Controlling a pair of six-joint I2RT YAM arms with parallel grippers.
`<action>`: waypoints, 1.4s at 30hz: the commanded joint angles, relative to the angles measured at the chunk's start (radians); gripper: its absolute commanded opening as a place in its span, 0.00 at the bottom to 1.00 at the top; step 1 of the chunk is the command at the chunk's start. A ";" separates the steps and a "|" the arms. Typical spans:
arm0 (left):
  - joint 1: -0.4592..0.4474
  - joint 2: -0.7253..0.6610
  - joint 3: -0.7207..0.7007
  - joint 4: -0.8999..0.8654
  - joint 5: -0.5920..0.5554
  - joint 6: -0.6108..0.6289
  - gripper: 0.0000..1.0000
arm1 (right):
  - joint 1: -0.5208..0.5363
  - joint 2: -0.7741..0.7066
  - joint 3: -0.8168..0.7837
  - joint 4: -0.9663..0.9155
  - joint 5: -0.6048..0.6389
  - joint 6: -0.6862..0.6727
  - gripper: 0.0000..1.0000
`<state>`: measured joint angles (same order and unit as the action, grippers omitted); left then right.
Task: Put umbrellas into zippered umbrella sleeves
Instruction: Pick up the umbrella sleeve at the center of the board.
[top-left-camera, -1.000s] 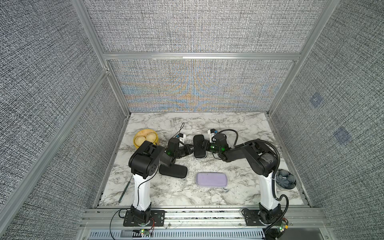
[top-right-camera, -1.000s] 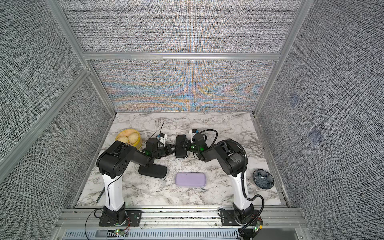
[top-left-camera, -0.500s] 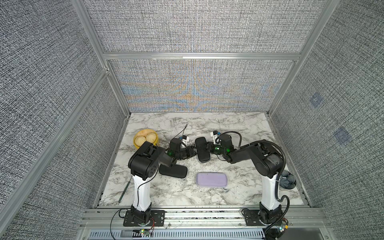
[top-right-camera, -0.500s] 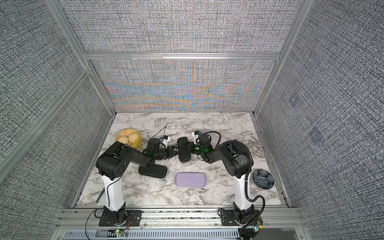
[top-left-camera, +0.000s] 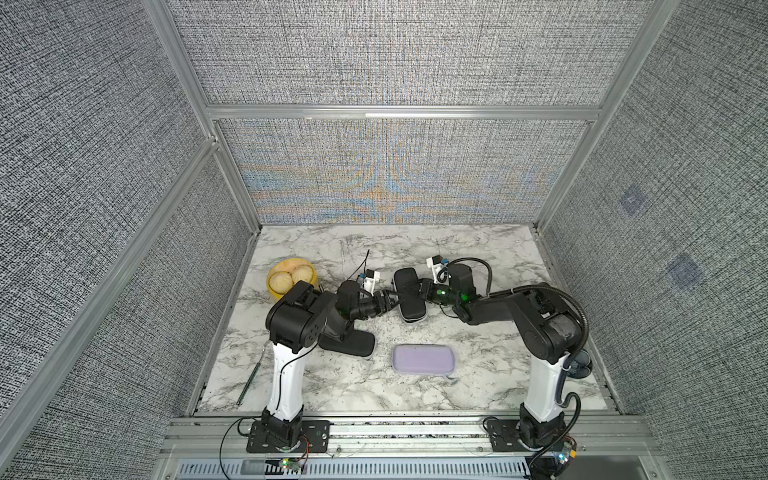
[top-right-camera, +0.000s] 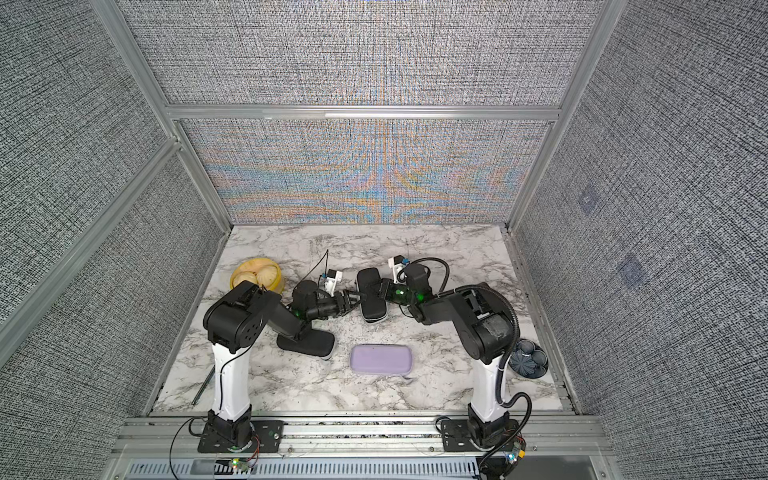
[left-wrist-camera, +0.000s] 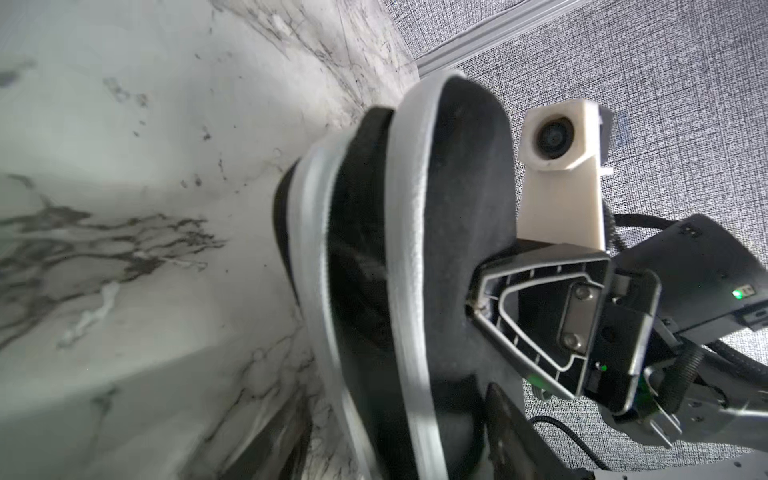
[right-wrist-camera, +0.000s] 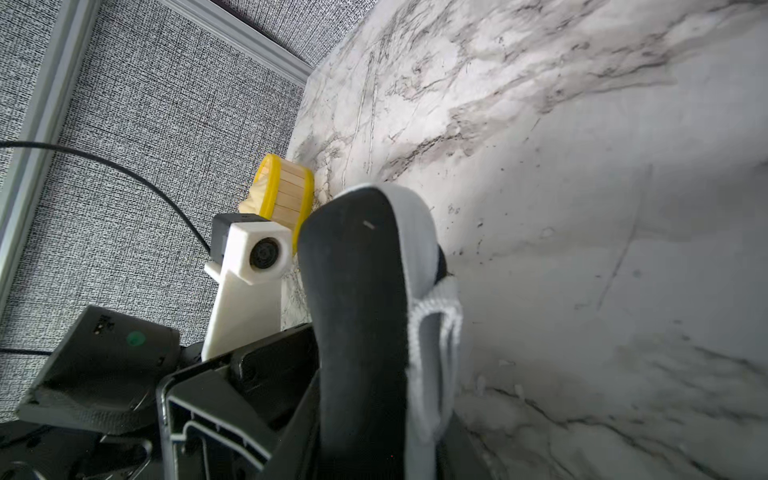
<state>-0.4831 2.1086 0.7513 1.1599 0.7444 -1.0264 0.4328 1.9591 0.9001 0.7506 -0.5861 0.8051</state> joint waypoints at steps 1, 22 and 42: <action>-0.008 -0.004 -0.009 0.123 -0.002 -0.018 0.65 | 0.003 -0.014 0.000 0.126 -0.068 0.049 0.15; -0.055 -0.023 0.028 0.227 0.016 -0.040 0.16 | 0.045 -0.097 -0.062 0.145 -0.098 0.028 0.18; 0.018 -0.142 0.036 0.131 0.176 -0.088 0.00 | -0.117 -0.393 -0.153 -0.224 -0.041 -0.301 0.88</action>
<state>-0.4759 1.9999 0.7761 1.2160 0.8471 -1.0817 0.3328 1.5944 0.7631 0.5938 -0.6285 0.5911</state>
